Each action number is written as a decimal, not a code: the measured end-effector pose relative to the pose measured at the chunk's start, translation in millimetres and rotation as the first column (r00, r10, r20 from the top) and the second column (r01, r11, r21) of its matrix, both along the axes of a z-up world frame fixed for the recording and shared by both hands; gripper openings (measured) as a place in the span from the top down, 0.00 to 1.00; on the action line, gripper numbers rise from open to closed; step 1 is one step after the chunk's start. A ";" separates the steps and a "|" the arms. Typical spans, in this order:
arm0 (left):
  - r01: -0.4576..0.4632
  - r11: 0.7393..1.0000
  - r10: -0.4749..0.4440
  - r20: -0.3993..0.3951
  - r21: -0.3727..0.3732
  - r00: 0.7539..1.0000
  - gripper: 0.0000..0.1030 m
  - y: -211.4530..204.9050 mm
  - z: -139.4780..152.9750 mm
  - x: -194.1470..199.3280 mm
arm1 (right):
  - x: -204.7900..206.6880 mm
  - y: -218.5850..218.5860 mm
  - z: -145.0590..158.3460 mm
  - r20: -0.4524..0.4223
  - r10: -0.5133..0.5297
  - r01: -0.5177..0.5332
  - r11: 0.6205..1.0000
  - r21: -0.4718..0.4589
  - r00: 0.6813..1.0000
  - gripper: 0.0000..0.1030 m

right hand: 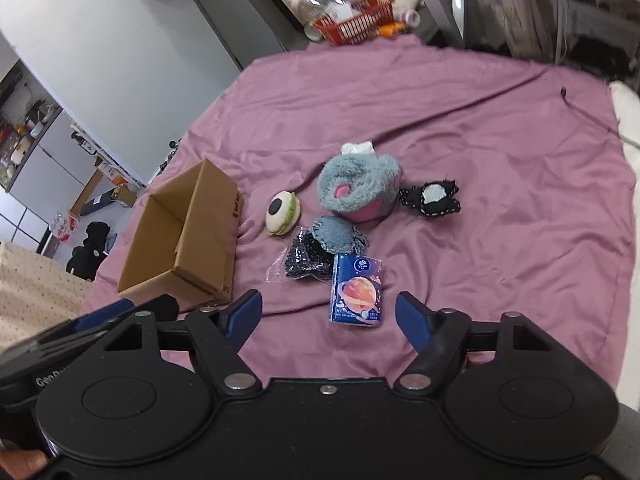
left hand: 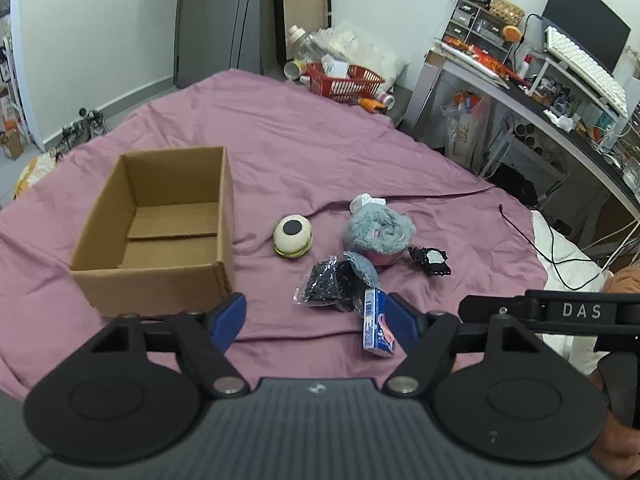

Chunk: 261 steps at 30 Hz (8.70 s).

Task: Organize soft objects
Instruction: 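Move right tool to blue tissue pack while left tool approaches black plastic-wrapped item, then close right tool on tissue pack while left tool grasps black plastic-wrapped item, then carry tissue pack in right tool while left tool carries black item to box, then open right tool over box while left tool releases black item into box, then move right tool to black felt plush while left tool approaches denim plush, then close right tool on black felt plush while left tool grasps denim plush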

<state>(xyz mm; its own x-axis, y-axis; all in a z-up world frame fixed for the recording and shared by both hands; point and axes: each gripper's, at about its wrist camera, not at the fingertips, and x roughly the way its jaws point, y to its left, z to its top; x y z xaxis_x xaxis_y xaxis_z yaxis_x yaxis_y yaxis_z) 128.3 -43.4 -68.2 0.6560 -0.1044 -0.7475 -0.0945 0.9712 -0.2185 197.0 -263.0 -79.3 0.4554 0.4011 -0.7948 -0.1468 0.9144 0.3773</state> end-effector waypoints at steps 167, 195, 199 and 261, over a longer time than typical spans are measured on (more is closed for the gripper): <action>-0.268 0.963 0.268 0.055 0.004 0.962 0.36 163.2 46.6 74.6 | 97.1 159.4 51.5 0.198 0.154 -0.167 0.985 0.053 0.968 0.00; -0.204 0.979 0.203 0.041 0.020 0.978 0.18 56.5 62.0 23.8 | 51.0 29.3 68.8 0.248 0.105 -0.112 0.994 0.015 0.963 0.00; -0.205 0.978 0.203 0.050 0.029 0.978 0.18 41.2 59.0 24.8 | 53.2 5.8 61.9 0.229 0.073 -0.083 0.996 0.036 0.971 0.00; -0.130 0.991 0.117 -0.268 -0.034 0.956 0.53 -62.5 -148.2 146.8 | 155.6 -69.2 -154.2 -0.221 -0.254 0.299 0.934 0.196 0.941 0.66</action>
<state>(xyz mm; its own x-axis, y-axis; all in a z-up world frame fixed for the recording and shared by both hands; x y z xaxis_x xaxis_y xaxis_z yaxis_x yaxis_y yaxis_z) 275.1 -105.9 -216.4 0.4457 -0.0776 -0.8918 -0.2741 0.9365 -0.2185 352.7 -332.2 -233.5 0.4239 0.4582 -0.7813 0.1939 0.7967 0.5724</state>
